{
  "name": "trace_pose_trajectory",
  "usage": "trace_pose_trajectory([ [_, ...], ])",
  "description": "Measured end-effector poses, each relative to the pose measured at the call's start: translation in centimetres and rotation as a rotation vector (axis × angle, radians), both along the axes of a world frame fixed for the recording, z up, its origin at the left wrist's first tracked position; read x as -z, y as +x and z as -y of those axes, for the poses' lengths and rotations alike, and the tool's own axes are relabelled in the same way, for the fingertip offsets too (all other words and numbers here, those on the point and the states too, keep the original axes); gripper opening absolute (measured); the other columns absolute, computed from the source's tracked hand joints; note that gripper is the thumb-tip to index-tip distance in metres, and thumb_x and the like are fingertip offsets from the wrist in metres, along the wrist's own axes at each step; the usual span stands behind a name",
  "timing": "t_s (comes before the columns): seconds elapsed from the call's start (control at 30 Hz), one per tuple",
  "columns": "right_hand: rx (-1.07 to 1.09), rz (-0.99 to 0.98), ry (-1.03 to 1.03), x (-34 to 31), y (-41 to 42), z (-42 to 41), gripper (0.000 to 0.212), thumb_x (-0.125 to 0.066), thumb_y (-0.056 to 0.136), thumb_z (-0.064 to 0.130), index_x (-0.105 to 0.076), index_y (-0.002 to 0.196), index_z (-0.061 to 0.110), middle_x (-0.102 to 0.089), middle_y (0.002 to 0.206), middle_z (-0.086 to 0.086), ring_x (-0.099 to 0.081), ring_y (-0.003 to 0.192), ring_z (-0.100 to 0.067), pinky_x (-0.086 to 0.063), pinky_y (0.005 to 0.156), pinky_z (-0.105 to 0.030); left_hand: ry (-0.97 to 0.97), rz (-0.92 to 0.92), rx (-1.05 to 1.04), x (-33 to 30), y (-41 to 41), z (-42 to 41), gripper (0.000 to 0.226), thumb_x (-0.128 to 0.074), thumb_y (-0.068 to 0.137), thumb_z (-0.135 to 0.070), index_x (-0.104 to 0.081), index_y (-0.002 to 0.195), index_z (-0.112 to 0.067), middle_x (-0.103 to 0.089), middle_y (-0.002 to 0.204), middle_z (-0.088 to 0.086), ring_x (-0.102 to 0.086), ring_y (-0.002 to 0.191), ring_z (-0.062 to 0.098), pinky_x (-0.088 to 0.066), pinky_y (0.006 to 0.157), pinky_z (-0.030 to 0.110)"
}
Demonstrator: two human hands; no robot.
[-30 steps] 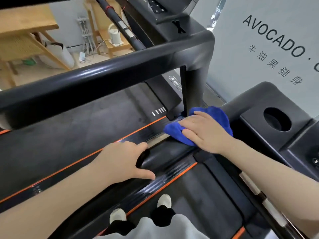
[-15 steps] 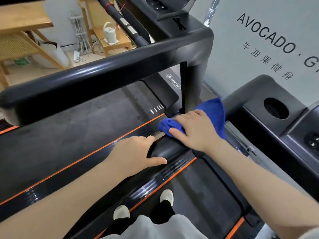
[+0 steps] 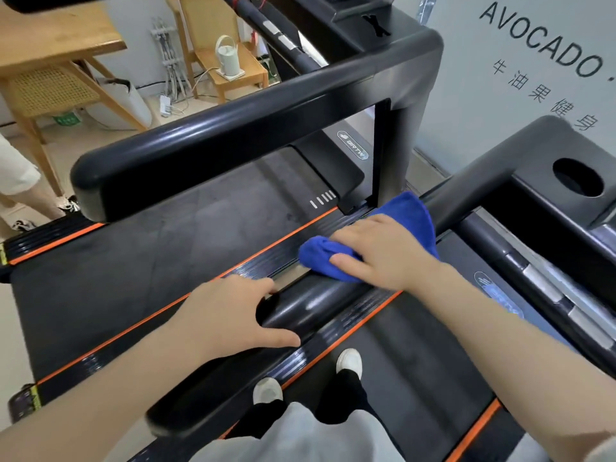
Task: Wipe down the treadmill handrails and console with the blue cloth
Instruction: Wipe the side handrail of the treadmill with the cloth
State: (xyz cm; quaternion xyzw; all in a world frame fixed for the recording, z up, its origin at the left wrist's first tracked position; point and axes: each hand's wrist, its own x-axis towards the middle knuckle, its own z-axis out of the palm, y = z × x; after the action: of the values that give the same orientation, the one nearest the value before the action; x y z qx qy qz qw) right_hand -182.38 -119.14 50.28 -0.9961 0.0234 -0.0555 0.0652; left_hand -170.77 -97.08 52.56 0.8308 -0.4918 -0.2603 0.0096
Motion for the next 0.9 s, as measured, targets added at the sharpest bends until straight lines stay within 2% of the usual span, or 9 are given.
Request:
trace_pose_trajectory([
  [0.07,0.068,0.036,0.002,0.0,-0.5,1.9,0.046,-0.029,0.088,0.047,-0.059,0.077,0.013,-0.059,0.065,-0.002,-0.055,0.064,-0.027,-0.041,0.064,-0.035,-0.006,-0.015,0.009,-0.3,-0.3,-1.0,0.096,-0.034,0.044,-0.09,-0.043,0.125,-0.04,-0.056,0.12,-0.02,-0.052,0.111,0.005,-0.043,0.084,0.024],
  [0.13,0.118,0.08,-0.023,0.2,-0.9,3.2,0.047,-0.031,0.088,0.046,-0.062,0.079,0.012,-0.059,0.063,-0.003,-0.053,0.062,-0.028,-0.038,0.061,-0.033,-0.043,-0.049,-0.022,-0.5,-0.4,-2.1,0.087,-0.047,0.054,-0.086,-0.041,0.128,-0.04,-0.052,0.125,-0.023,-0.049,0.115,0.003,-0.041,0.088,0.023],
  [0.23,0.244,0.022,-0.02,0.3,-0.1,3.6,0.057,-0.022,0.084,0.054,-0.053,0.065,0.011,-0.051,0.053,-0.002,-0.047,0.056,-0.026,-0.023,0.057,-0.03,-0.074,-0.075,-0.068,-0.3,-0.5,-3.8,0.077,-0.057,0.063,-0.078,-0.038,0.129,-0.042,-0.053,0.123,-0.022,-0.051,0.113,0.005,-0.042,0.087,0.023],
  [0.3,0.353,-0.076,-0.056,0.3,0.9,3.2,0.059,-0.02,0.084,0.056,-0.051,0.064,0.011,-0.051,0.054,-0.002,-0.048,0.058,-0.025,-0.024,0.058,-0.031,-0.08,-0.111,-0.123,0.2,-0.6,-4.5,0.074,-0.059,0.062,-0.076,-0.037,0.124,-0.041,-0.056,0.117,-0.017,-0.054,0.106,0.008,-0.045,0.084,0.024],
  [0.4,0.402,-0.266,-0.079,-0.5,2.5,0.7,0.05,-0.028,0.094,0.05,-0.052,0.068,0.015,-0.058,0.068,-0.006,-0.051,0.072,-0.027,-0.028,0.062,-0.031,-0.114,-0.136,-0.201,0.9,-0.9,-4.9,0.068,-0.062,0.061,-0.073,-0.036,0.11,-0.033,-0.059,0.108,-0.009,-0.057,0.098,0.012,-0.048,0.082,0.028],
  [0.53,0.213,-0.361,-0.075,-0.8,4.3,-6.4,0.049,-0.025,0.096,0.046,-0.064,0.09,0.016,-0.066,0.101,-0.012,-0.058,0.096,-0.031,-0.033,0.069,-0.032,-0.12,-0.063,-0.24,0.8,-1.5,-5.2,0.067,-0.061,0.065,-0.071,-0.031,0.105,-0.027,-0.06,0.095,-0.005,-0.059,0.087,0.016,-0.047,0.073,0.03],
  [0.63,0.112,-0.302,-0.083,-0.1,5.1,-11.4,0.048,-0.024,0.097,0.044,-0.058,0.079,0.016,-0.068,0.095,-0.011,-0.06,0.09,-0.03,-0.032,0.071,-0.034,-0.122,0.034,-0.225,0.5,-1.6,-5.2,0.068,-0.061,0.066,-0.07,-0.027,0.102,-0.024,-0.051,0.071,-0.01,-0.051,0.065,0.013,-0.036,0.053,0.023],
  [0.7,0.092,-0.247,-0.063,0.3,5.2,-13.1,0.046,-0.023,0.097,0.043,-0.052,0.073,0.017,-0.068,0.09,-0.009,-0.06,0.086,-0.028,-0.032,0.074,-0.035,-0.166,0.033,-0.252,0.6,-1.5,-5.2,0.068,-0.064,0.064,-0.069,-0.026,0.1,-0.025,-0.047,0.067,-0.012,-0.047,0.061,0.01,-0.033,0.049,0.02],
  [0.9,0.087,-0.076,0.005,0.4,3.8,-12.8,0.045,-0.025,0.095,0.047,-0.047,0.07,0.017,-0.05,0.062,0.003,-0.043,0.063,-0.019,-0.03,0.07,-0.032,-0.349,-0.096,-0.32,1.7,-1.4,-6.5,0.07,-0.065,0.068,-0.063,-0.029,0.116,-0.027,-0.055,0.083,-0.015,-0.056,0.074,0.013,-0.043,0.067,0.028],
])
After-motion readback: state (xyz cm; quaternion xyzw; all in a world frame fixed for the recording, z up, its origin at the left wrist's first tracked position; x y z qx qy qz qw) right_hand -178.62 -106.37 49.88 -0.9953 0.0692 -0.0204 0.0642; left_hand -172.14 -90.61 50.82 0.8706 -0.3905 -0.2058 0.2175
